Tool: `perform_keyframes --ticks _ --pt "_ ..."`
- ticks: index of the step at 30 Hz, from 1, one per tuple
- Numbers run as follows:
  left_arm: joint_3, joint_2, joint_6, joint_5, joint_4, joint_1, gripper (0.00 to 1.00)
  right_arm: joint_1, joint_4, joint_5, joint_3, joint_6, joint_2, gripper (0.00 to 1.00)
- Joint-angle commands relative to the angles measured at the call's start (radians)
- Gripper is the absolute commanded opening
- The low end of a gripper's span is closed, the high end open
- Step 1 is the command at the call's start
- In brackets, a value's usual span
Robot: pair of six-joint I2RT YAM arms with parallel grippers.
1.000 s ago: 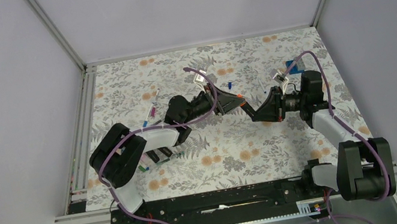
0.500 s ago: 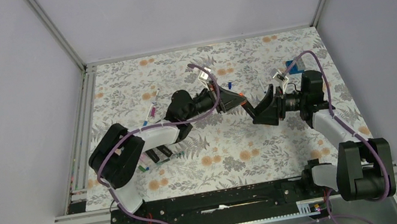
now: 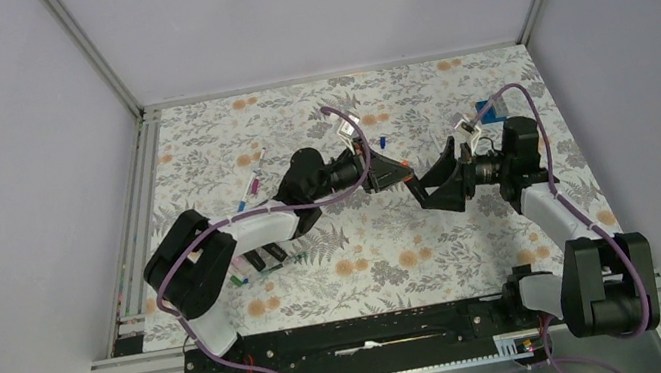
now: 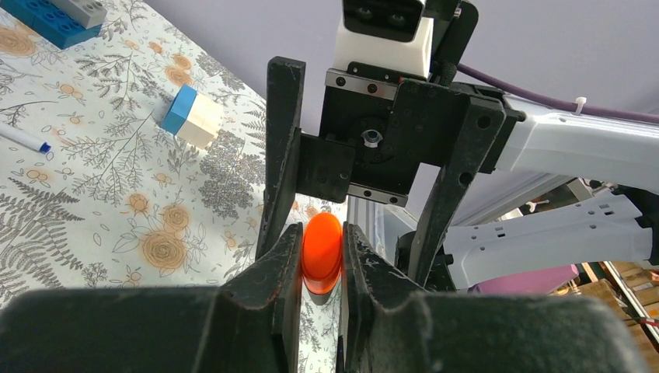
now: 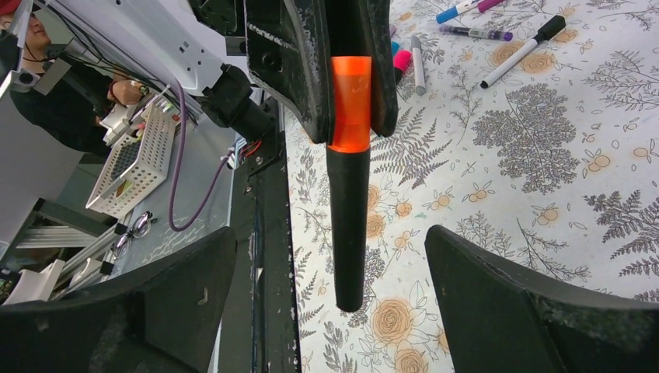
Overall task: Open the pen caps
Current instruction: Open the pen cap from the pen.
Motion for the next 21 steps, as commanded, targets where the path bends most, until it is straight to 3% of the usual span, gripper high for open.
perform_keyframes --ticks 1,10,21 --pt "0.063 -0.043 0.026 0.031 0.023 -0.009 0.0 0.007 0.039 0.004 0.039 0.028 -0.016 0.97" --pt "0.121 -0.044 0.063 0.017 -0.056 -0.032 0.0 0.026 0.049 -0.002 0.047 0.067 -0.043 0.97" --pt "0.127 -0.057 0.055 0.015 -0.034 -0.041 0.0 0.031 0.051 -0.012 0.054 0.087 -0.063 0.96"
